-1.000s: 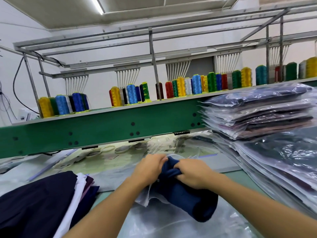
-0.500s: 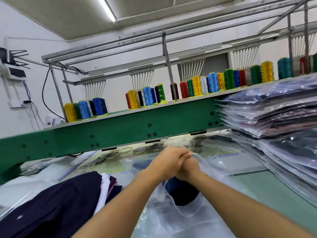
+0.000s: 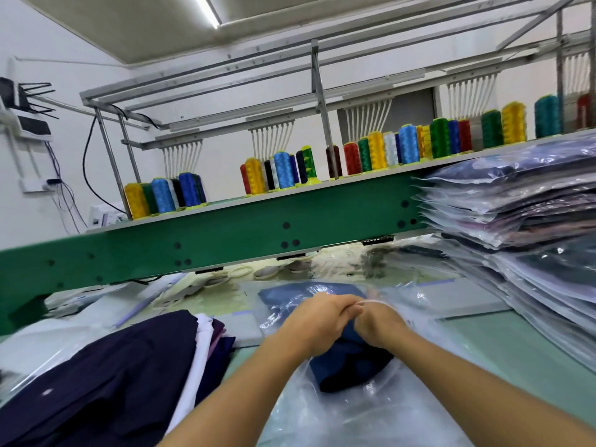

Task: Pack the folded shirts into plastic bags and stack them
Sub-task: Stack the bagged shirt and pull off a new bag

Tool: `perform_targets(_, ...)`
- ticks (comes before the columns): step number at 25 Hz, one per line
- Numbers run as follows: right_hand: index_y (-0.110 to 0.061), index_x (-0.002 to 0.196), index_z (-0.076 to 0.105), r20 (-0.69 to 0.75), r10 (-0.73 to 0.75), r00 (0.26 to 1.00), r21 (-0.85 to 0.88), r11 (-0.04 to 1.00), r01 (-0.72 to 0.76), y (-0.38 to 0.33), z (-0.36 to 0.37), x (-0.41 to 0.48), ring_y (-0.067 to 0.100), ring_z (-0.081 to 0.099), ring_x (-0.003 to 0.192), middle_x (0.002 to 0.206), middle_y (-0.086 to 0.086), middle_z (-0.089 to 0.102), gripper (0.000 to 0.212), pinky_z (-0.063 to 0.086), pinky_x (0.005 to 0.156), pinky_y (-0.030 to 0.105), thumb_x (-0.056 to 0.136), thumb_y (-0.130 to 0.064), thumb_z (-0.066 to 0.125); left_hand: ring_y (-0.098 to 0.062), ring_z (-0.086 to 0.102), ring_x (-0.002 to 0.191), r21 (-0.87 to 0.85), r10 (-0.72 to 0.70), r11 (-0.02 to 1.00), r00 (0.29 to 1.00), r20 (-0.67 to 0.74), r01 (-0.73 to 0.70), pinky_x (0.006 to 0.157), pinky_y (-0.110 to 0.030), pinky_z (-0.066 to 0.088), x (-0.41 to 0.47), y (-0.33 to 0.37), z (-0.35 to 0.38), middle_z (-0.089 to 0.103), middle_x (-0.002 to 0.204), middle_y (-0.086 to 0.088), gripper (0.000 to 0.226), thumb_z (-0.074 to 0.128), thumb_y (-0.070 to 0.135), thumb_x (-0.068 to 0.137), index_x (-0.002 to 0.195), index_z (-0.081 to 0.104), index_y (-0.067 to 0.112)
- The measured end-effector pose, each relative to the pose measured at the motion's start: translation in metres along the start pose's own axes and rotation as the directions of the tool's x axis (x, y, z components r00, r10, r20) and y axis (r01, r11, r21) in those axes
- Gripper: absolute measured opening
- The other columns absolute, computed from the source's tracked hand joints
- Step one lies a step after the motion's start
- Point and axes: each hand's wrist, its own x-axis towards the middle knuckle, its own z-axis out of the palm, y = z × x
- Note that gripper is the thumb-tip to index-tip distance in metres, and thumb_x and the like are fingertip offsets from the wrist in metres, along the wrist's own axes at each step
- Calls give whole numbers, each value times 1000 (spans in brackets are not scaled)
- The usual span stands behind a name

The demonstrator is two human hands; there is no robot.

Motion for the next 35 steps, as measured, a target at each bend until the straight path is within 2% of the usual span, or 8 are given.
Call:
perform_targets(3,-17,147,43,91,-127,988,-151,979,139,10,13,-17,28,34,144,158,4,37,49,29,118,36,100,-33,42,-25,64,109,23,-33,999,999,35,32,90,-44,53,-4,-2,11,70,123,1,34,38,46,107,134,58,40)
perform_targets(7,-14,140,47,189,-349,918,-57,929,365,-32,33,-41,34,42,134,145,15,48,56,35,109,44,101,-39,15,-24,62,117,62,-70,996,997,39,68,91,-45,53,-11,-2,17,69,127,2,35,39,47,107,135,58,38)
perform_targets(11,-45,140,31,403,-423,812,-211,820,532,-65,48,-49,34,24,142,156,8,35,50,15,115,62,92,-54,20,-21,61,118,105,-85,991,995,57,79,93,-43,52,-23,-10,17,69,128,6,35,40,47,107,137,57,39)
perform_targets(19,-19,115,64,517,-363,775,-12,902,431,-22,4,-63,30,61,102,113,8,67,28,51,91,43,90,-23,51,-20,54,118,85,-212,976,966,150,201,91,-38,47,-60,-34,40,56,117,8,43,53,39,90,133,54,40)
perform_targets(23,-20,78,59,240,-311,920,-102,934,342,26,-31,-73,18,53,72,71,-5,60,7,44,62,31,81,-23,53,-22,29,141,165,-288,953,929,231,254,117,-51,24,-81,-49,60,34,149,4,70,56,34,86,152,32,39)
perform_targets(26,-31,88,42,-115,-275,954,-334,915,224,52,-34,-82,15,50,81,86,-12,52,16,43,58,30,82,-38,56,-27,8,155,160,-338,939,902,269,304,123,-58,8,-98,-60,73,14,166,5,71,47,46,96,158,15,39)
perform_targets(28,-32,95,37,-97,-226,969,-350,919,179,65,-26,-84,18,49,88,98,-10,47,27,44,61,31,84,-41,60,-29,0,156,132,-344,939,895,286,318,125,-55,5,-108,-65,77,3,170,5,69,43,47,101,160,8,39)
perform_targets(35,-20,72,34,31,-371,928,-354,864,357,69,-12,-76,19,40,81,82,-7,40,22,28,60,35,73,1,42,-27,58,105,122,-434,891,900,-48,437,83,-36,47,-130,-66,61,54,116,-4,36,45,-6,85,113,46,16)
